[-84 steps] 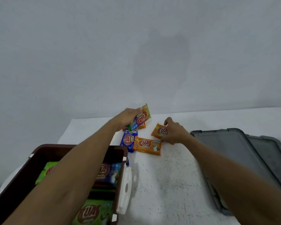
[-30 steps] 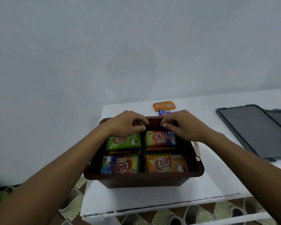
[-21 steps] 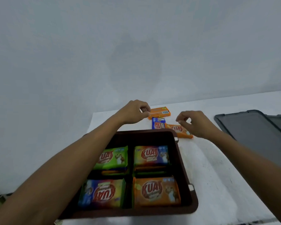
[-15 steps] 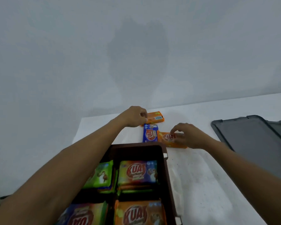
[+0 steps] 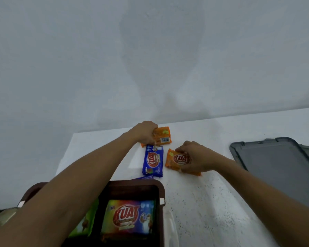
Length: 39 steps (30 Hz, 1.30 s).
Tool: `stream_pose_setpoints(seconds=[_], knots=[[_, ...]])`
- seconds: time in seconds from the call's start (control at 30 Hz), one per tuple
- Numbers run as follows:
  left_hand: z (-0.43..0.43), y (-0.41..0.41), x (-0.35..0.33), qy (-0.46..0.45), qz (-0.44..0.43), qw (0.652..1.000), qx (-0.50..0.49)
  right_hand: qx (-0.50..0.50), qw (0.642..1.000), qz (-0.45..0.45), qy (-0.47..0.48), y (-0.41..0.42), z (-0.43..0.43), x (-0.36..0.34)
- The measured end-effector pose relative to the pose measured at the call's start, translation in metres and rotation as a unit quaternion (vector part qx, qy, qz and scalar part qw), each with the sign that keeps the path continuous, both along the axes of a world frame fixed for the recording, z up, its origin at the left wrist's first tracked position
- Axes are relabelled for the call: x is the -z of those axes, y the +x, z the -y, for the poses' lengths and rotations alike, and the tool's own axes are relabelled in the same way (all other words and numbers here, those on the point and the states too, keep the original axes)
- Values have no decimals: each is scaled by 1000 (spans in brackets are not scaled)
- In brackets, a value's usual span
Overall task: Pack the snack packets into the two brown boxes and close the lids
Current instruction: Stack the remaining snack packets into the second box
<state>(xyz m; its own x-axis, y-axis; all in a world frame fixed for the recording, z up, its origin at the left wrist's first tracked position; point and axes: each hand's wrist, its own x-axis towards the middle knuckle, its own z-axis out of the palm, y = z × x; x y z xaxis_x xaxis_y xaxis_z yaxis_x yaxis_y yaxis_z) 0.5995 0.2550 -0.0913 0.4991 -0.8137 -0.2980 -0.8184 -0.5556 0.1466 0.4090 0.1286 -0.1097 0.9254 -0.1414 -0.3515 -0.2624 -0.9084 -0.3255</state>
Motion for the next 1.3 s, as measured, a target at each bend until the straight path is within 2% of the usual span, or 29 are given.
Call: stream_pose_setpoints(seconds=[0.13, 0.2, 0.3, 0.43, 0.53, 0.7, 0.93, 1.1, 1.2, 1.3], knots=[[-8, 4, -4, -38, 55, 998, -7, 30, 1000, 0, 8, 3, -3, -2], [-18, 8, -11, -90, 13, 995, -32, 48, 999, 21, 10, 4, -2, -9], [-39, 5, -35, -141, -110, 982, -63, 85, 994, 35, 55, 3, -2, -28], [-75, -9, -76, -159, -231, 952, -121, 162, 960, 96, 206, -2, -11, -66], [-110, -14, -100, -178, -228, 949, -126, 175, 935, 127, 282, -8, -33, -98], [-176, -30, -128, -226, -221, 945, -88, 139, 927, 141, 317, -23, -93, -138], [-252, -67, -129, -230, -260, 938, 4, 59, 964, 122, 230, -41, -173, -141], [-281, -79, -97, -186, -275, 943, 37, -76, 991, 89, 60, -39, -209, -114], [-291, -80, -75, -143, -194, 969, 56, -98, 992, 85, 1, -39, -219, -95], [-300, -82, -57, -138, -83, 984, 76, -72, 983, 145, -92, -45, -224, -78]])
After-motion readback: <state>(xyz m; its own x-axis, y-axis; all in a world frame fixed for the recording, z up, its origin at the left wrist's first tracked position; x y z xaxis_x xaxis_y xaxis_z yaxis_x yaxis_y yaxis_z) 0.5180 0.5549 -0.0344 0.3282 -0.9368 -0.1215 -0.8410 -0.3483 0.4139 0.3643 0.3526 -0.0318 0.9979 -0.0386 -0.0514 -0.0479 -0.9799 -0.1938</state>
